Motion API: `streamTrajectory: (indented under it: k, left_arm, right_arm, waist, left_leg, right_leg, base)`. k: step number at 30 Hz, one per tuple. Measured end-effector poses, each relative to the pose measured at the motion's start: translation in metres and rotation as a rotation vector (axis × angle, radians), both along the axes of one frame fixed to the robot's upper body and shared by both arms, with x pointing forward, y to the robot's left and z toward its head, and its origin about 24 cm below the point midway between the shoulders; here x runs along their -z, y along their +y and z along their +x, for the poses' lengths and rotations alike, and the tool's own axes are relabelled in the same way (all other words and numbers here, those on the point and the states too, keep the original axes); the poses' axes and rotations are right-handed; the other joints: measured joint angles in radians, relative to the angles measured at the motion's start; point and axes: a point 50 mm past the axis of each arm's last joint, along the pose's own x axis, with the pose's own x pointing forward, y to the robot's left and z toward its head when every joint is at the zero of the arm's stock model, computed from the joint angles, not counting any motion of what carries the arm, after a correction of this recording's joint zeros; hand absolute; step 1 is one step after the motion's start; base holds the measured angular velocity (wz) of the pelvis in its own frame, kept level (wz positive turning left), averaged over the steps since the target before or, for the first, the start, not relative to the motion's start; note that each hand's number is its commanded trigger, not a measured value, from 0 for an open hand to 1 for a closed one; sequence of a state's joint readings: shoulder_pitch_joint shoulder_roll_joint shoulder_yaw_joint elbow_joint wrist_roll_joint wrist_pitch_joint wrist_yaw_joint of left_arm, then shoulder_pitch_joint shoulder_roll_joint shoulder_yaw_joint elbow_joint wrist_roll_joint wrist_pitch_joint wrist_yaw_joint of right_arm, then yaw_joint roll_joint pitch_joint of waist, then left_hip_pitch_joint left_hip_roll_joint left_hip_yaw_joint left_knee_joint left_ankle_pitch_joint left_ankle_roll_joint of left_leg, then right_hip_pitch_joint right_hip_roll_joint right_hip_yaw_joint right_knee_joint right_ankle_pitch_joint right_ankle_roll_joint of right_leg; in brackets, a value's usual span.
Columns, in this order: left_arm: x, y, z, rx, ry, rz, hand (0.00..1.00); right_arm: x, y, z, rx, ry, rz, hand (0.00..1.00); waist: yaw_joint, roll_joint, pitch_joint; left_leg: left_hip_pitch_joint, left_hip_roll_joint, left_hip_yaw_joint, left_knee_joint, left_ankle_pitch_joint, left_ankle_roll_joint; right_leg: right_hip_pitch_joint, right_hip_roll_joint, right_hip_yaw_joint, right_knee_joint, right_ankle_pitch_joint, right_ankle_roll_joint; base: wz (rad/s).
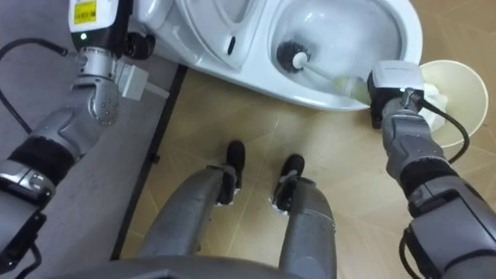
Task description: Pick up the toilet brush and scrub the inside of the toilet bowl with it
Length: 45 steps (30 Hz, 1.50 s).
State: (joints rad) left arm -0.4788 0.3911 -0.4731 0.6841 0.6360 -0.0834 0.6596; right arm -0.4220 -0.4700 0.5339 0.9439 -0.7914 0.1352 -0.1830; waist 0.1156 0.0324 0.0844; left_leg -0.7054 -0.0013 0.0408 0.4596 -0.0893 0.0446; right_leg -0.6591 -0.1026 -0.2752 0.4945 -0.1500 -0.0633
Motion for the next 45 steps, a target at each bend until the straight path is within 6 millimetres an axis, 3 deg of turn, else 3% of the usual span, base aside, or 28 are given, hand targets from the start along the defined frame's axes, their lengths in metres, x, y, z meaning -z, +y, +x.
streamTrajectory:
  k: [7, 10, 15, 20, 27, 32, 37, 43, 45]
  left_arm:
    - [0.001, 0.005, -0.001, -0.005, 0.021, -0.016, 0.0]
    - [0.0, 0.003, 0.0, 0.001, 0.021, -0.025, 0.0]
    - [-0.002, 0.001, 0.002, -0.003, 0.017, -0.027, 0.0]
    - [-0.004, 0.0, 0.004, 0.002, 0.019, -0.012, 0.0]
    - [-0.009, -0.003, 0.006, 0.004, -0.023, -0.012, 0.0]
    - [-0.01, -0.002, 0.006, 0.008, -0.043, 0.003, 0.0]
    - [-0.011, -0.002, 0.006, 0.004, -0.05, 0.024, 0.0]
    - [-0.012, -0.003, 0.008, 0.008, -0.051, 0.031, 0.0]
    - [-0.013, -0.003, 0.009, 0.009, -0.046, 0.031, 0.0]
  right_arm:
    - [0.003, -0.002, -0.001, 0.015, 0.021, 0.026, 1.0]
    - [0.008, -0.005, -0.001, 0.156, 0.035, 0.202, 1.0]
    - [0.023, -0.004, -0.007, 0.54, 0.035, 0.702, 1.0]
    - [0.008, -0.006, 0.009, 0.746, -0.104, 1.032, 1.0]
    - [0.006, -0.008, 0.01, 0.844, -0.139, 1.194, 1.0]
    - [0.004, -0.012, 0.01, 0.857, -0.147, 1.226, 1.0]
    - [0.002, -0.015, 0.011, 0.822, -0.131, 1.183, 1.0]
    - [-0.002, -0.016, 0.014, 0.662, -0.067, 0.921, 1.0]
    - [-0.002, -0.011, 0.016, 0.547, -0.003, 0.76, 1.0]
  waist:
    - [-0.006, -0.007, -0.0086]
    - [-0.007, -0.007, -0.0091]
    - [-0.027, -0.005, -0.0078]
    - [-0.033, -0.004, -0.0056]
    - [-0.041, -0.007, -0.0006]
    - [-0.051, -0.008, 0.0001]
    - [-0.06, -0.009, 0.0004]
    - [-0.057, -0.013, 0.0036]
    - [-0.052, -0.012, 0.0038]
  left_leg:
    - [0.017, 0.006, -0.001, 0.003, -0.003, -0.004]
    - [0.018, 0.007, -0.004, 0.006, -0.003, -0.003]
    - [0.011, -0.012, 0.0, 0.009, 0.003, 0.006]
    - [-0.003, -0.03, 0.01, 0.011, 0.004, 0.013]
    - [-0.027, -0.035, 0.013, -0.004, 0.018, 0.018]
    - [-0.041, -0.051, 0.011, -0.01, 0.027, 0.02]
    - [-0.048, -0.053, 0.009, -0.005, 0.028, 0.023]
    - [-0.05, -0.05, 0.009, 0.01, 0.028, 0.024]
    - [-0.05, -0.045, 0.008, 0.011, 0.025, 0.019]
  right_leg:
    - [0.031, 0.013, -0.002, -0.023, 0.007, -0.002]
    - [0.033, 0.013, 0.0, -0.022, 0.01, 0.0]
    - [0.007, -0.016, 0.004, 0.035, -0.006, 0.006]
    - [-0.036, -0.036, 0.037, 0.08, -0.023, 0.014]
    - [-0.065, -0.046, 0.029, 0.084, -0.023, 0.017]
    - [-0.093, -0.068, 0.026, 0.114, -0.032, 0.015]
    - [-0.096, -0.069, 0.024, 0.114, -0.031, 0.018]
    - [-0.093, -0.066, 0.021, 0.11, -0.026, 0.017]
    - [-0.09, -0.06, 0.02, 0.104, -0.022, 0.016]
  base:
    - [-0.01]
    - [0.01]
    - [0.06]
    - [-0.03]
    - [0.04]
    - [0.09]
    - [0.01]
    - [-0.01]
    - [-0.04]
